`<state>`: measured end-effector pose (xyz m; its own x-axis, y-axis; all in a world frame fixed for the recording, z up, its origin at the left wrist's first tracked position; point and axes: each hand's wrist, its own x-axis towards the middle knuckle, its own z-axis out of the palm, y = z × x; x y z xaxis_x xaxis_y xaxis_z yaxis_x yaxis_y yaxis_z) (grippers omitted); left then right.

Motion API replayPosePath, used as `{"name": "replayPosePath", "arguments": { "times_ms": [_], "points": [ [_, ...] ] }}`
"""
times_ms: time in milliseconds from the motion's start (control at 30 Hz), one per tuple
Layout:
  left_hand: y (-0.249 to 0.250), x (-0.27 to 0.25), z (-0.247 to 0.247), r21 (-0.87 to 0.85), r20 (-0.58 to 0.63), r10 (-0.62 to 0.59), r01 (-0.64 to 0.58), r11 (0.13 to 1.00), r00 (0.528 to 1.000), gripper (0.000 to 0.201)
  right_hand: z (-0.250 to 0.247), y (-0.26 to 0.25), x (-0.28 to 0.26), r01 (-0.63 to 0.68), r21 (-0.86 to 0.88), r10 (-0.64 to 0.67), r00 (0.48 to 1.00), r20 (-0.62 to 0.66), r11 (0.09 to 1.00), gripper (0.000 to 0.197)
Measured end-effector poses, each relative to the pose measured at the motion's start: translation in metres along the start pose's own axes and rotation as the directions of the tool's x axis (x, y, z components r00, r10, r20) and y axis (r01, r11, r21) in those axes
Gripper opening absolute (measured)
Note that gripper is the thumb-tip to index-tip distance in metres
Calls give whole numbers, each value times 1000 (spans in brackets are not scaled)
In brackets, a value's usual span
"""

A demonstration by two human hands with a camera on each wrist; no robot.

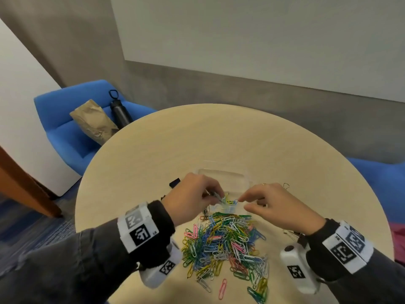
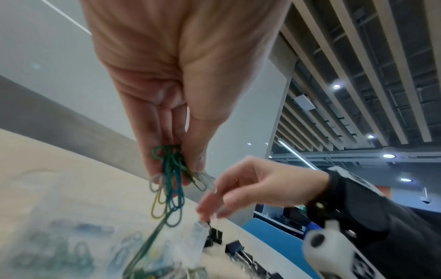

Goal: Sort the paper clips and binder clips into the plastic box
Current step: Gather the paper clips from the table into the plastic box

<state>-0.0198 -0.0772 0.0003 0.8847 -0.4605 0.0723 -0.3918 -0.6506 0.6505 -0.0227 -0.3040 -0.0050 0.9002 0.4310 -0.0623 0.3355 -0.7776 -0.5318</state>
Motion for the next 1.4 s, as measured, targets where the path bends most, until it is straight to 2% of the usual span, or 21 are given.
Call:
{"name": "replayPosePath", "arguments": {
  "times_ms": [133,200,367,500,567,633,700,767,833,933,1000,1067,1167,1400],
  "points": [
    [1,28,-5,5,-50,55,-54,999,997,15,5,-1,-9,15,18,-15,1000,2,1000,22],
    [-2,39,-2,41,-39,46,-45,998,998,22,5,-3,-11,34,-4,-34,999,-13,999,22],
    [-13,45,9,138,206,-23,-6,990,978,36,3,-11,-18,70,-33,-70,998,7,997,21],
    [-16,32,10,263,205,4,-59,963,979,36,13,-15,-20,88,-87,-79,991,105,992,24],
    [-16,21,8,280,180,28,-78,957,983,36,22,-14,-20,76,-145,-53,986,155,987,33],
    [-12,8,7,283,159,45,-89,955,986,35,31,-12,-20,72,-229,-29,982,186,971,52],
    [-6,-5,7,310,181,53,-108,945,982,34,41,-10,-20,75,-295,-11,977,211,953,75],
    [-1,-16,11,367,245,32,-123,922,969,38,49,-12,-19,71,-326,4,974,225,943,84],
    [-3,-23,20,446,326,-31,-125,886,945,56,51,-13,-16,67,-347,7,978,207,935,72],
    [-12,-27,33,509,375,-97,-117,853,922,75,46,-14,-11,46,-308,7,986,167,950,37],
    [-15,-28,36,504,356,-99,-102,858,929,67,42,-12,-9,45,-261,-3,987,158,964,20],
    [-15,-28,37,484,330,-83,-94,870,940,53,38,-10,-9,50,-223,-13,987,162,974,13],
    [-13,-28,36,427,309,-63,-80,901,949,39,32,-9,-9,13,-118,7,986,167,993,10],
    [-16,-25,34,380,287,-45,-71,922,957,23,10,-12,0,9,59,-14,996,89,998,8]
  ]
}}
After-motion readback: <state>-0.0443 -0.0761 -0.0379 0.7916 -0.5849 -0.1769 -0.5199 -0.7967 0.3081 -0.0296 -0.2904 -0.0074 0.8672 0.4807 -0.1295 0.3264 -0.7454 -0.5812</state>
